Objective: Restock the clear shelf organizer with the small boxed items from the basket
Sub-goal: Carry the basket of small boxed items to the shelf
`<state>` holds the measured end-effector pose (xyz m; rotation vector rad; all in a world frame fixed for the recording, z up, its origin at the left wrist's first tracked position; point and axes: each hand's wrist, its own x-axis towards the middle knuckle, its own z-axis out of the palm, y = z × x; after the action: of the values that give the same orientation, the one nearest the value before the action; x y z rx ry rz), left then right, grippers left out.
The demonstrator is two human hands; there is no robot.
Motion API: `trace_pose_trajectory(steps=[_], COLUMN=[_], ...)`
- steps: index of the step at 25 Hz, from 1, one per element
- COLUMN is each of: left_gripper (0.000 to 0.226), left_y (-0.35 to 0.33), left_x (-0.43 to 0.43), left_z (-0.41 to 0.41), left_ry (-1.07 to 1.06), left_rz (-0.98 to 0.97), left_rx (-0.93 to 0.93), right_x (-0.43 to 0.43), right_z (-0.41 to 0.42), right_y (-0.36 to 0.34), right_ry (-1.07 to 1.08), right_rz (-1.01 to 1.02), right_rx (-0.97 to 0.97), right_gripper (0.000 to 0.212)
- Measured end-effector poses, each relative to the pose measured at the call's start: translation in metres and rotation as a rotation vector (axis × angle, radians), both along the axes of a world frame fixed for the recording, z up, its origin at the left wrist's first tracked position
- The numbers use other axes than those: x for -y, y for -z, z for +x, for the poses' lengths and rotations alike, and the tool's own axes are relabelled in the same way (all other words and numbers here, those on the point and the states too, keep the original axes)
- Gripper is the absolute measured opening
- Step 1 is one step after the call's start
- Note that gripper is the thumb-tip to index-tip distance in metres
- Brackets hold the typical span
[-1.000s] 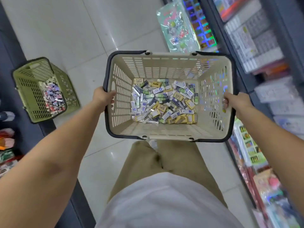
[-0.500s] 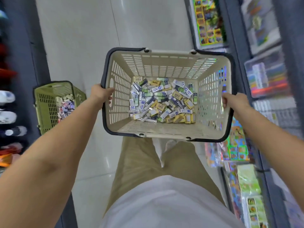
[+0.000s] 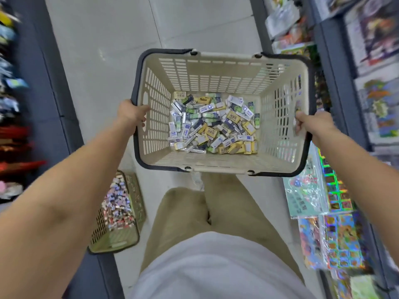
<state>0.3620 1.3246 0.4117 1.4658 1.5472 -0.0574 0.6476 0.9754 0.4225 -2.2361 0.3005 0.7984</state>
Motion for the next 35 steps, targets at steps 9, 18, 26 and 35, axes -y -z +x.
trace_pose_trajectory(steps=[9, 18, 26, 35], left_gripper=[0.015, 0.019, 0.018, 0.016], left_y=[-0.008, -0.014, -0.037, -0.024], left_x=[-0.246, -0.504, -0.718, -0.86], left_z=[0.13, 0.258, 0.415, 0.606], left_ry=[0.059, 0.138, 0.286, 0.348], left_rz=[0.005, 0.031, 0.049, 0.061], left_rx=[-0.033, 0.012, 0.004, 0.008], right_x=[-0.248, -0.488, -0.668, -0.797], right_z=[0.118, 0.223, 0.313, 0.479], right_y=[0.006, 0.003, -0.01, 0.011], right_ry=[0.01, 0.144, 0.322, 0.426], right_rz=[-0.01, 0.066, 0.103, 0.088], right_rx=[-0.036, -0.051, -0.038, -0.077], right_gripper=[0.011, 0.012, 0.008, 0.009])
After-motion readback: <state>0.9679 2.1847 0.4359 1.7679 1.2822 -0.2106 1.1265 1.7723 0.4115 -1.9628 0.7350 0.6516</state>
